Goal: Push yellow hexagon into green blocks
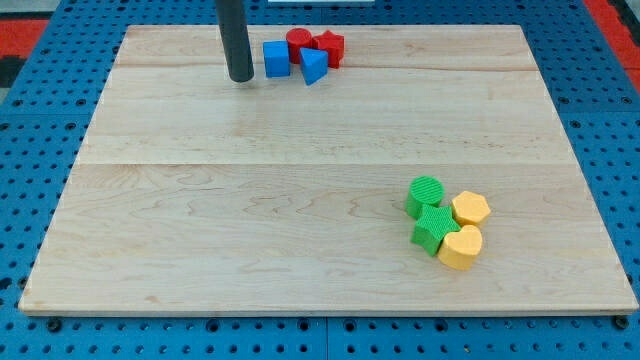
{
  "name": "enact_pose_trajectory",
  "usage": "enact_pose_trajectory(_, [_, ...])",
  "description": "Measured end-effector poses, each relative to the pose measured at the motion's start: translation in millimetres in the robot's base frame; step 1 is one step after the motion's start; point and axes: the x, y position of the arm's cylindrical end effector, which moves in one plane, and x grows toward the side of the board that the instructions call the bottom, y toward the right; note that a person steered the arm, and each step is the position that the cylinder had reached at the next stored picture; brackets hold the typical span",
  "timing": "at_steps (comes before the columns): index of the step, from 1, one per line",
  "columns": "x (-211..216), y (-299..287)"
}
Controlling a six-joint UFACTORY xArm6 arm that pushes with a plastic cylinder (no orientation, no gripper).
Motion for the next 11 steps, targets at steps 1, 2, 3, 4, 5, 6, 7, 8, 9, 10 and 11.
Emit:
enact_pose_trajectory(1, [5.3,5.6])
enact_pose_trajectory(2, [33.5,64.4])
enact_pose_trajectory(3, [51.6,134.2])
enact_pose_trajectory(4, [64.7,213.6])
enact_pose_trajectory(5, [117.7,288.9])
enact_pose_trajectory(6, [186.0,314.7])
enact_pose_trajectory(7, [238.2,311.7])
enact_pose_trajectory(8, [227.1,278.8])
enact_pose_trajectory(9, [188.8,231.1])
enact_pose_trajectory(10, [185.2,180.3])
enact_pose_trajectory(11, [188.5,196.4])
